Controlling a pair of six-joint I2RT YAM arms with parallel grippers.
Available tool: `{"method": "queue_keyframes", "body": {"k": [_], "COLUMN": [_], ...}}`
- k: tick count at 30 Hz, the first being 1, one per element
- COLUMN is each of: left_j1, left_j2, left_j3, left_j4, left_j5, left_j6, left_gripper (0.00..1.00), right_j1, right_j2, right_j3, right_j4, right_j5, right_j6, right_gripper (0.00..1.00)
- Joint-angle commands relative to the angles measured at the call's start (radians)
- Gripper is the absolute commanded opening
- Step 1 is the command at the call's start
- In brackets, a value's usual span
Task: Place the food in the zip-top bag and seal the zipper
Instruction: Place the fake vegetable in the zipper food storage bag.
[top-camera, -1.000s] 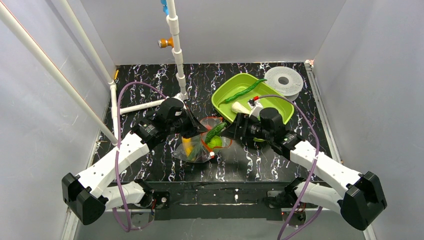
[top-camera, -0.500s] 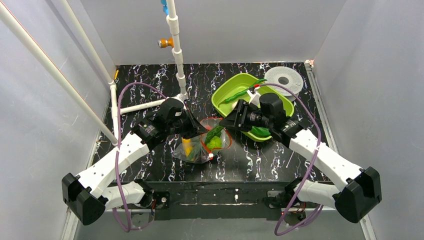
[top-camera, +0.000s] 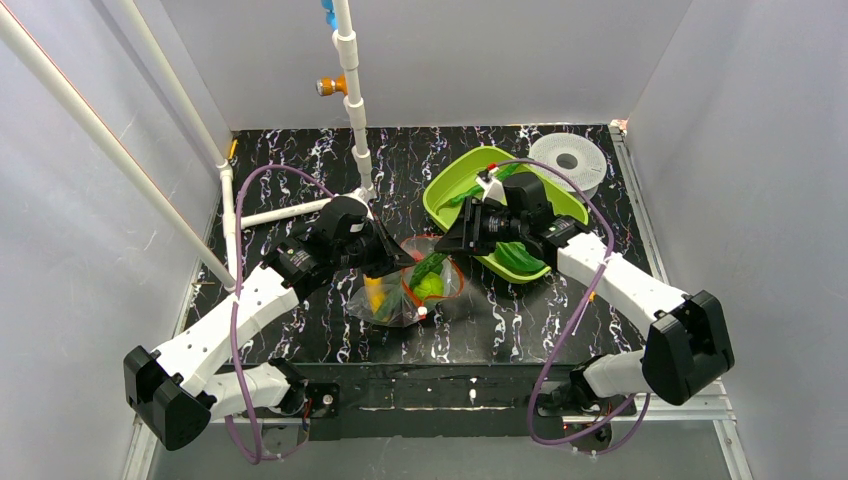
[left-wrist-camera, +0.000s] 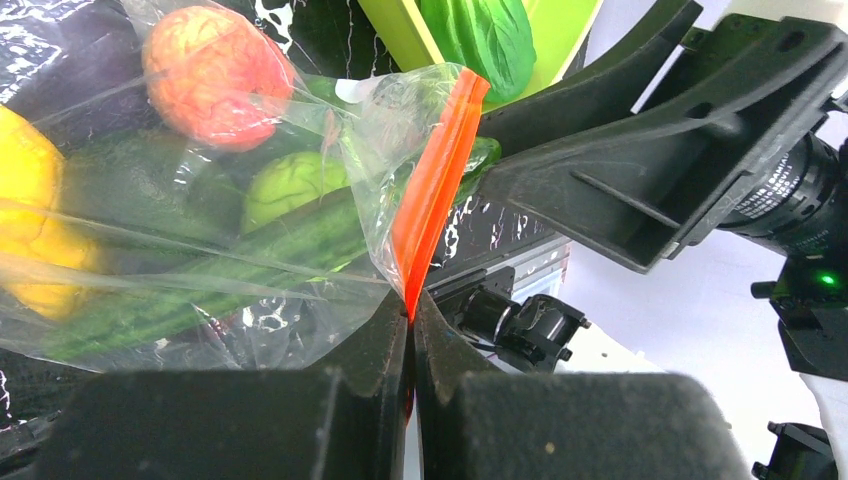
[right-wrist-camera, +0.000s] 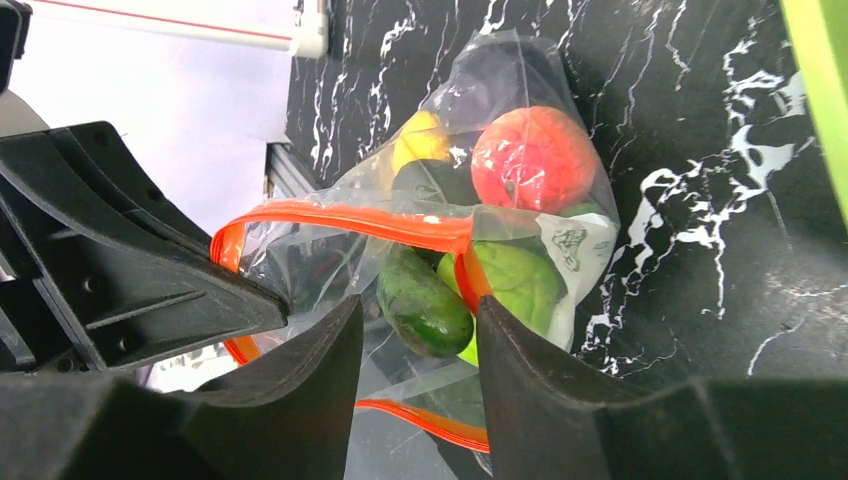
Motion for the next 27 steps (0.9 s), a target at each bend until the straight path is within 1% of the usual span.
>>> {"method": "queue_keyframes", "body": {"k": [1,4,9,11,15,18,21,25,27], "left_j1": [0.007,0.007,0.007,0.006,0.006,0.006,0.007,0.006,0.006], "left_j2": [-0.011,-0.014,-0.012,-0.011,-0.012,-0.019,-0.031,-0.035,-0.034], "left_j3": [0.003,0.002,0.002,0.003,0.005,0.008,0.006,0.008,0.011], "left_j4": [0.006,0.006,0.005,0.006,0.008,0.006,0.005,0.006,0.005], "left_j5": [0.024,0.022,0.026,0.025,0.025,0.015,0.002,-0.011,-0.015], "left_j6": [0.006,0.005,0.009,0.008,0.005,0.003,-0.004,-0.011,-0.012], "left_gripper": [0.00,0.00,0.00,0.00,0.00,0.00,0.00,0.00,0.00], "right_j1": [0.000,0.000,0.000,0.000,0.000,-0.001,-0.001,-0.001,0.000], "right_j2": [0.012,0.008,-0.001,-0.017,-0.088,-0.145,-0.198,-0.266,-0.293], "right_j3": [0.030,0.016,0.004,-0.007,-0.073,-0.147,-0.218,-0.313,-0.345], "right_j4": [0.073,0.080,0.085,0.097,0.210,0.313,0.436,0.601,0.654], "right_j5": [-0.122,-0.118,-0.118,-0.116,-0.136,-0.133,-0.117,-0.058,-0.027], "right_j6": [-0.029,-0.027,-0.022,-0.023,-0.011,0.036,0.119,0.236,0.269], "right_gripper": [0.48,0.43,0.22,0.16,0.02,0.01,0.01,0.01,0.01]}}
